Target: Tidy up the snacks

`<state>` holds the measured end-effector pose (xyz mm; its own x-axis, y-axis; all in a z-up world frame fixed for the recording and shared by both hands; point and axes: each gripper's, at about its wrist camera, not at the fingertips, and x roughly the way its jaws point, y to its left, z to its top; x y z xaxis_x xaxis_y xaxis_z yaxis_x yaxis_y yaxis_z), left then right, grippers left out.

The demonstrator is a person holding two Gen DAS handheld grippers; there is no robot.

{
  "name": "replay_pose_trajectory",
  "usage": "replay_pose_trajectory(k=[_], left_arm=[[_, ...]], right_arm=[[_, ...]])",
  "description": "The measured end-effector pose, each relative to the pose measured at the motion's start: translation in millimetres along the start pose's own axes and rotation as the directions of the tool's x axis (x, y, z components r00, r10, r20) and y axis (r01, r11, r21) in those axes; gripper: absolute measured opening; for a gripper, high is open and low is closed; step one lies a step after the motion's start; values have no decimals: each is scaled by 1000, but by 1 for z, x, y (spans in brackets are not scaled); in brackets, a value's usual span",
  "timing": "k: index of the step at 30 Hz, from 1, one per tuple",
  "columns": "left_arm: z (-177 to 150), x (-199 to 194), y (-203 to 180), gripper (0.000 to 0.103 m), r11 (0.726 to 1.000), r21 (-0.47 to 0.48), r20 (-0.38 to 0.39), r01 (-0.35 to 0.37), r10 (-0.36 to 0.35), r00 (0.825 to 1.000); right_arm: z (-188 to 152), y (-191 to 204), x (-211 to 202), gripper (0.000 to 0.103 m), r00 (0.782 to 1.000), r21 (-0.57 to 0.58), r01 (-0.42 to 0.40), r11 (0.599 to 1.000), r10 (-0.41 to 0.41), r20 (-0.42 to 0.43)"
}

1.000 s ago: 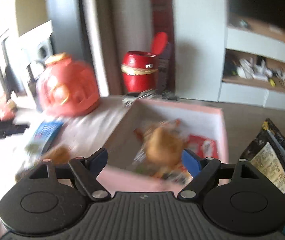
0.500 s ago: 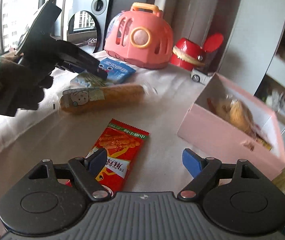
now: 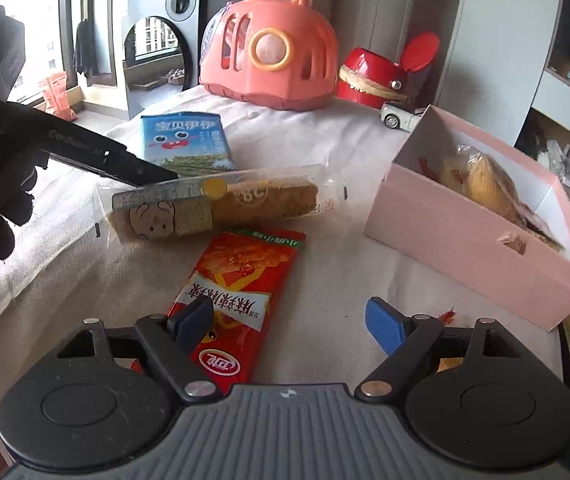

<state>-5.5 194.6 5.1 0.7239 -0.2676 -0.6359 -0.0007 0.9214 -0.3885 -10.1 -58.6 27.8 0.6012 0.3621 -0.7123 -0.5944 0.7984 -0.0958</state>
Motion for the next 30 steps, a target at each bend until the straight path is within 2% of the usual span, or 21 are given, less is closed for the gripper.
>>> replay_pose_trajectory(k=[4, 7, 12, 14, 17, 18, 20, 21, 22, 23, 25, 26, 27, 30], left_arm=[[2, -15, 22, 47, 987, -156, 74, -45, 57, 996], [-1, -34, 39, 47, 970, -234, 120, -70, 100, 988], [-5, -59, 56, 47, 957, -286, 163, -47, 97, 982], [-8, -64, 59, 46, 957, -287, 173, -39, 92, 981], [-12, -69, 63, 47, 956, -294, 185, -16, 73, 980], [-13, -70, 64, 46, 956, -294, 189, -14, 72, 979], [-14, -72, 65, 46, 956, -292, 198, -11, 72, 978], [-15, -73, 65, 46, 956, -292, 202, -8, 70, 977], [-16, -73, 66, 46, 955, -295, 207, -2, 66, 976], [-17, -73, 67, 46, 954, -299, 210, 1, 64, 976], [-18, -73, 68, 46, 952, -306, 211, -2, 70, 975], [-18, -73, 68, 46, 951, -308, 211, -2, 70, 975], [-18, -72, 67, 47, 951, -310, 210, 0, 68, 975], [-17, -73, 59, 46, 956, -292, 212, 16, 48, 976]], right_arm=[[19, 8, -13, 84, 998, -49, -20, 999, 23, 62], [49, 11, -12, 89, 991, -44, -104, 994, 108, 80], [112, 24, 49, 89, 966, 16, -254, 967, 254, -50], [128, 39, 80, 89, 965, -4, -244, 970, 243, -104], [141, 65, 125, 90, 971, -76, -163, 984, 146, -189], [142, 69, 135, 96, 967, -79, -160, 984, 140, -214], [143, 73, 151, 97, 943, -40, -200, 979, 181, -279], [142, 72, 151, 97, 946, -25, -189, 982, 176, -273], [142, 72, 150, 94, 944, -14, -194, 981, 183, -274], [142, 72, 147, 80, 945, -12, -196, 981, 186, -269], [143, 68, 134, 62, 953, -1, -196, 981, 190, -238], [146, 64, 122, 40, 959, 3, -202, 979, 199, -204], [149, 60, 108, 33, 961, 2, -215, 977, 213, -174], [156, 47, 68, 21, 967, 5, -239, 971, 238, -92]])
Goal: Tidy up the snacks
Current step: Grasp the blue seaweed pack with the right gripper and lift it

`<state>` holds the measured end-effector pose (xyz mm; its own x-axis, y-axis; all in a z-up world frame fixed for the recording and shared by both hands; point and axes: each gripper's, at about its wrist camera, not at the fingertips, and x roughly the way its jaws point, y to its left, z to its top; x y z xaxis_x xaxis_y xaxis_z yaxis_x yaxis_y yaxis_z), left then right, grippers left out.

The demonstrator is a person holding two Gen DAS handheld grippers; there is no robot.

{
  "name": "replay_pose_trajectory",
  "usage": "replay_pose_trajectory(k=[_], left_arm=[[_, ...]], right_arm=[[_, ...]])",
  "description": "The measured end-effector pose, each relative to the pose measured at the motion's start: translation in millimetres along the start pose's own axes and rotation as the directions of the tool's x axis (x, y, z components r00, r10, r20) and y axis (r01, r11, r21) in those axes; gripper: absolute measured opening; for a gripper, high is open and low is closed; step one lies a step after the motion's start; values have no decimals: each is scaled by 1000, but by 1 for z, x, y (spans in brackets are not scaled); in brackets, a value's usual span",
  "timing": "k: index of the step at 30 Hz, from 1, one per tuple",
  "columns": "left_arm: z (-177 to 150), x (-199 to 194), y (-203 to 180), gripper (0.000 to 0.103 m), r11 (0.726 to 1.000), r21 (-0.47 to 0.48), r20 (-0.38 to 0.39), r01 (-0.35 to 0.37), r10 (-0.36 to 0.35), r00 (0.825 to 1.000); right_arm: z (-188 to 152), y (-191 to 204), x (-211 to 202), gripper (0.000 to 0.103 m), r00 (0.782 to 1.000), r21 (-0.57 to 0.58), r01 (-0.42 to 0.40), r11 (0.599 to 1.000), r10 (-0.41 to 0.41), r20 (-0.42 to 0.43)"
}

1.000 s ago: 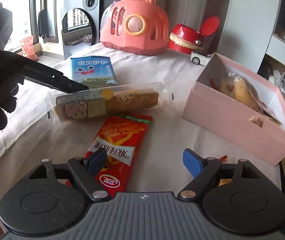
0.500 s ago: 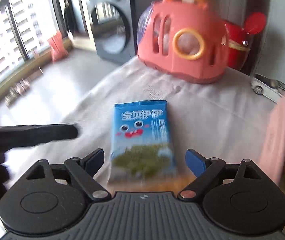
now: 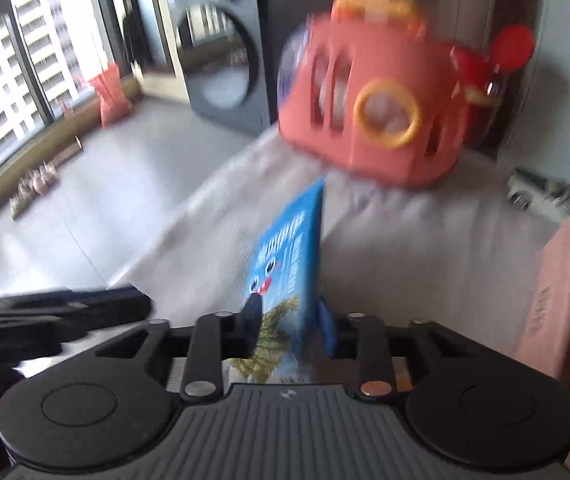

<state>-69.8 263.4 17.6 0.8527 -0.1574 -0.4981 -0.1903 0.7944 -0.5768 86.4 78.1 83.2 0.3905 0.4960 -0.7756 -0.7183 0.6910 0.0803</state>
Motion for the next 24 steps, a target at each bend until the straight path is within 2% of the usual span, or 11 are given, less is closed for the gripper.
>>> replay_pose_trajectory(k=[4, 7, 8, 10, 11, 12, 14, 18, 21, 24], left_arm=[[-1, 5, -19, 46, 998, 47, -27, 51, -50, 998], [-4, 16, -29, 47, 998, 52, -48, 45, -42, 998], [-4, 19, -30, 47, 999, 40, -52, 37, -35, 998], [-6, 22, -29, 47, 1000, 25, -52, 9, -8, 999], [-6, 21, -28, 47, 999, 30, -44, -10, 12, 999], [-6, 18, -26, 46, 999, 37, -34, -29, 31, 999], [-4, 13, -21, 47, 998, 31, -20, -48, 49, 999], [0, 3, -9, 46, 998, 2, 5, -57, 57, 998], [1, -2, -3, 46, 999, -10, 12, -50, 50, 999], [0, -3, 2, 46, 999, -20, 11, -46, 47, 999]], right_arm=[[-9, -14, -44, 16, 998, 13, -41, 999, 40, 48], [-18, -22, -55, 16, 997, 18, -67, 998, 66, 45], [-21, -22, -55, 21, 997, 11, -56, 998, 56, 49], [-20, -26, -48, 56, 998, 25, -44, 999, 43, 40], [-19, -28, -42, 84, 999, 42, -39, 998, 37, 38], [-18, -28, -37, 92, 998, 49, -34, 998, 32, 45], [-12, -25, -24, 92, 999, 32, -24, 999, 22, 46], [2, -13, 26, 92, 999, -42, -25, 999, 24, -24], [7, 2, 68, 92, 994, -144, 54, 988, -67, -86], [10, 5, 100, 95, 975, -171, 90, 981, -122, -188]])
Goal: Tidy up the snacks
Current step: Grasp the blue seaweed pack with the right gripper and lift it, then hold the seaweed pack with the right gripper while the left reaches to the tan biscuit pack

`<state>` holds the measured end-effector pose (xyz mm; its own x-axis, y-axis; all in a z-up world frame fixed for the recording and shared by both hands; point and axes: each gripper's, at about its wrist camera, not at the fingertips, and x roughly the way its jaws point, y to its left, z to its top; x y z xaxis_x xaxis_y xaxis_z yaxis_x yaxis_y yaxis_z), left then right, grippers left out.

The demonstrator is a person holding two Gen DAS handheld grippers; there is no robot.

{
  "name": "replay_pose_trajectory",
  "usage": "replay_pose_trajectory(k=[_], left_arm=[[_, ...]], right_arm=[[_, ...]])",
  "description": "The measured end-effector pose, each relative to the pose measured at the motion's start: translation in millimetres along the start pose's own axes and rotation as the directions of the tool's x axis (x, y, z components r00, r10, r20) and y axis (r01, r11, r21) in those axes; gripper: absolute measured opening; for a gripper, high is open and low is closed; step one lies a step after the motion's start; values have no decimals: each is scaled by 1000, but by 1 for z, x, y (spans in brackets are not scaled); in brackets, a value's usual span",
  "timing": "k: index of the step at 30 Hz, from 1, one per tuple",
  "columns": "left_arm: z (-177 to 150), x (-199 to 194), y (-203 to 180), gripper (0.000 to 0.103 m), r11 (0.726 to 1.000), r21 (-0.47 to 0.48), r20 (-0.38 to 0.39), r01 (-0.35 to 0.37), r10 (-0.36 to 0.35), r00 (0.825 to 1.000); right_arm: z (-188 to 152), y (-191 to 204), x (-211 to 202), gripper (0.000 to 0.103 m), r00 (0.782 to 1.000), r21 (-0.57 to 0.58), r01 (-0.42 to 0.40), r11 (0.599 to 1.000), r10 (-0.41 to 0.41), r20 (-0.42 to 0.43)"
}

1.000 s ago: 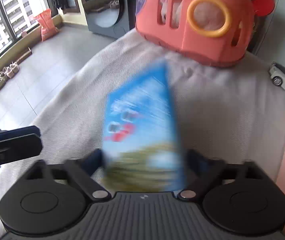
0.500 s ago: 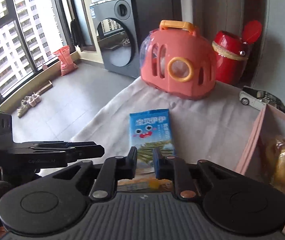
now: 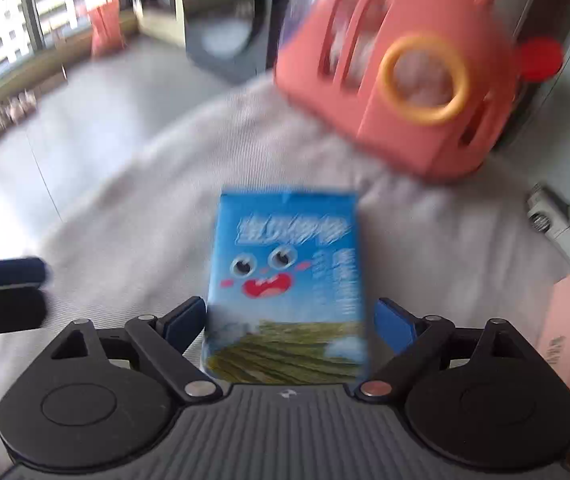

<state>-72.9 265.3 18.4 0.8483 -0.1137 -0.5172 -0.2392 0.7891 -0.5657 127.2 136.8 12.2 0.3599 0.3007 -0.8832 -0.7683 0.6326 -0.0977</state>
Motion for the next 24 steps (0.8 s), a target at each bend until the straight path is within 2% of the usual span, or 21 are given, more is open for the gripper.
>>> replay_pose_trajectory(k=[1, 3, 4, 9, 12, 15, 18, 20, 22, 24], left_arm=[[0, 0, 2, 46, 1000, -6, 0, 0, 0, 1000], [-1, 0, 6, 46, 1000, -17, 1, 0, 0, 1000], [-2, 1, 7, 46, 1000, -22, 2, -1, 1, 1000], [-4, -3, 6, 46, 999, -34, 8, 1, 0, 1000], [-5, -7, -5, 46, 1000, -15, 6, 26, -26, 1000], [-9, -5, -24, 46, 995, 23, -37, 94, -93, 995], [-19, 5, -49, 46, 980, 59, -126, 191, -182, 975], [-28, 13, -72, 46, 959, 97, -203, 267, -244, 948], [-39, 19, -95, 46, 933, 154, -269, 326, -278, 922], [-53, 25, -119, 46, 902, 218, -332, 374, -291, 897]], right_arm=[[0, -2, 0, 94, 1000, 24, 0, 1000, 0, 16], [0, -6, -2, 83, 999, 46, -44, 998, 44, -9], [0, -9, -5, 83, 998, 63, -68, 996, 69, -14], [-8, -24, -64, 82, 986, 125, -140, 982, 126, 110], [-22, -33, -109, 82, 975, 136, -142, 980, 115, 189], [-50, -48, -142, 82, 974, 175, -77, 982, 37, 223], [-95, -70, -158, 83, 974, 249, 4, 969, -60, 218], [-129, -88, -163, 83, 973, 311, 71, 948, -135, 188], [-165, -108, -166, 83, 966, 383, 131, 914, -204, 157], [-202, -126, -168, 83, 944, 450, 220, 866, -305, 125]])
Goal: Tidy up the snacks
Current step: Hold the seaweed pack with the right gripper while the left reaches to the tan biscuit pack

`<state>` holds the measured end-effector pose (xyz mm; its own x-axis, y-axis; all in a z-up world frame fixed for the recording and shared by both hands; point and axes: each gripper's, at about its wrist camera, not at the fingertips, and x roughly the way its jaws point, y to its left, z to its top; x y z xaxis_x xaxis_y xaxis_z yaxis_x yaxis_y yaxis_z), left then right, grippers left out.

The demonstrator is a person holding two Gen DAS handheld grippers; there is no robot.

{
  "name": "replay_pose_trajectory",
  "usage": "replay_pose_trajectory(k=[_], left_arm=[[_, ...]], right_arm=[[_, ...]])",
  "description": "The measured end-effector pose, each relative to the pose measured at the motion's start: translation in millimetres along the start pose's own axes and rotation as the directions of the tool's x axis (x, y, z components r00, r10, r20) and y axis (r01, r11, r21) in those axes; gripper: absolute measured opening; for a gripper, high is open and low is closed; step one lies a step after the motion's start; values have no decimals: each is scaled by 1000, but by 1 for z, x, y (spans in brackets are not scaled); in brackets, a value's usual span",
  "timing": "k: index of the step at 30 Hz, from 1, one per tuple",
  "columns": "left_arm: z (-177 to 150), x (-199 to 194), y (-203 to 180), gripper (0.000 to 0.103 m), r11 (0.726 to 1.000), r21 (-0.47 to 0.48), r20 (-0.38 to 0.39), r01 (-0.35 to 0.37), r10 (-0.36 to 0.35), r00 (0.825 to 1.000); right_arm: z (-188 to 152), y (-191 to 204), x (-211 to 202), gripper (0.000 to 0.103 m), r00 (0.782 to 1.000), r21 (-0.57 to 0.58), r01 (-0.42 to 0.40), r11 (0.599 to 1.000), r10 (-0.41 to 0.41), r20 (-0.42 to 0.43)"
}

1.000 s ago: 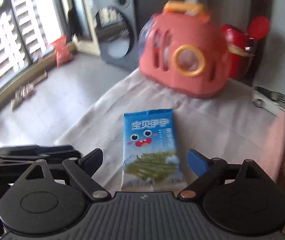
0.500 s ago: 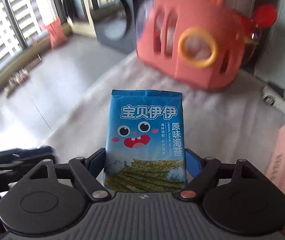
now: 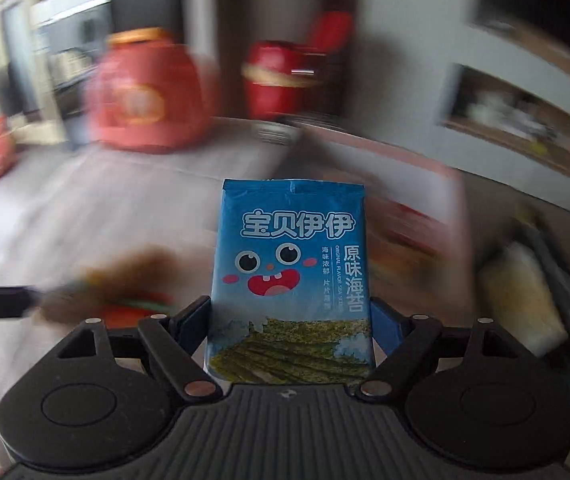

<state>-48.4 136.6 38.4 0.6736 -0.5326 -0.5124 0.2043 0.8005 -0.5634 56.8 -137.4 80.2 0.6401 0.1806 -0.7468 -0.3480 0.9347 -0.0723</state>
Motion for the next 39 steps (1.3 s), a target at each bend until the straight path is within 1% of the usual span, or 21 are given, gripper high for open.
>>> replay_pose_trajectory(k=[1, 3, 6, 7, 8, 10, 11, 13, 14, 16, 17, 18, 20, 23, 26, 29, 30, 32, 35, 36, 39], left_arm=[[-2, 9, -11, 46, 999, 32, -30, 13, -12, 999], [-7, 26, -27, 46, 997, 62, -83, 34, -29, 996], [-15, 50, -43, 46, 996, 80, -151, 49, -37, 988], [-18, 59, -47, 46, 995, 83, -174, 47, -32, 984], [-22, 63, -48, 46, 995, 86, -190, 44, -27, 981], [-28, 71, -51, 46, 996, 88, -219, 33, -13, 976], [-27, 75, -50, 45, 996, 88, -223, 24, -3, 975], [-25, 76, -48, 44, 997, 74, -220, 9, 7, 976], [-23, 74, -45, 44, 998, 66, -214, 1, 13, 977], [-22, 73, -44, 44, 998, 54, -204, -18, 29, 979], [-21, 72, -44, 44, 998, 52, -200, -30, 39, 979], [-19, 72, -44, 44, 998, 52, -195, -42, 51, 980], [-16, 74, -48, 44, 994, 76, -173, -79, 91, 981], [-11, 77, -64, 44, 978, 175, -131, -111, 135, 982], [-5, 81, -84, 44, 952, 293, -93, -90, 122, 988], [4, 90, -91, 44, 940, 332, -63, -75, 101, 993], [6, 96, -92, 44, 938, 339, -67, -77, 105, 992], [7, 108, -91, 44, 930, 357, -99, -93, 136, 986], [-1, 114, -92, 44, 916, 393, -146, -86, 154, 977], [-4, 113, -94, 44, 906, 416, -159, -81, 160, 974], [-15, 111, -102, 44, 875, 480, -197, -56, 170, 965]], right_arm=[[-11, -13, 0, 83, 998, 9, 67, 998, -67, 9], [-32, -32, 7, 83, 982, 3, 189, 982, -189, 4], [-53, -45, 23, 83, 952, -37, 307, 951, -307, -5], [-59, -47, 29, 83, 942, -46, 335, 941, -335, -6], [-63, -49, 35, 83, 938, -47, 345, 937, -346, -14], [-68, -48, 35, 82, 952, -30, 306, 951, -307, -18], [-70, -43, 32, 82, 967, -24, 255, 967, -255, -13], [-73, -32, 26, 82, 992, -24, 125, 992, -126, -13], [-75, -24, 21, 82, 999, -22, 32, 999, -32, -19], [-79, -11, 14, 82, 994, -17, -103, 995, 103, -36], [-81, -7, 11, 82, 988, -19, -152, 988, 152, -41], [-82, -1, 10, 82, 985, -26, -172, 985, 171, -39], [-83, 7, 8, 82, 991, -45, -137, 990, 136, -15], [-88, -1, 10, 83, 999, -18, -37, 999, 37, 18], [-93, -14, 10, 83, 999, 61, 33, 998, -35, 22], [-100, -27, 14, 84, 999, 121, 54, 991, -54, -1], [-103, -30, 16, 85, 999, 137, 52, 989, -51, -10], [-108, -34, 17, 86, 999, 159, 45, 986, -47, 9], [-115, -32, 17, 93, 998, 169, 40, 985, -48, 43], [-119, -33, 13, 95, 997, 172, 38, 984, -49, 58], [-126, -31, 17, 97, 994, 171, 46, 984, -62, 90]])
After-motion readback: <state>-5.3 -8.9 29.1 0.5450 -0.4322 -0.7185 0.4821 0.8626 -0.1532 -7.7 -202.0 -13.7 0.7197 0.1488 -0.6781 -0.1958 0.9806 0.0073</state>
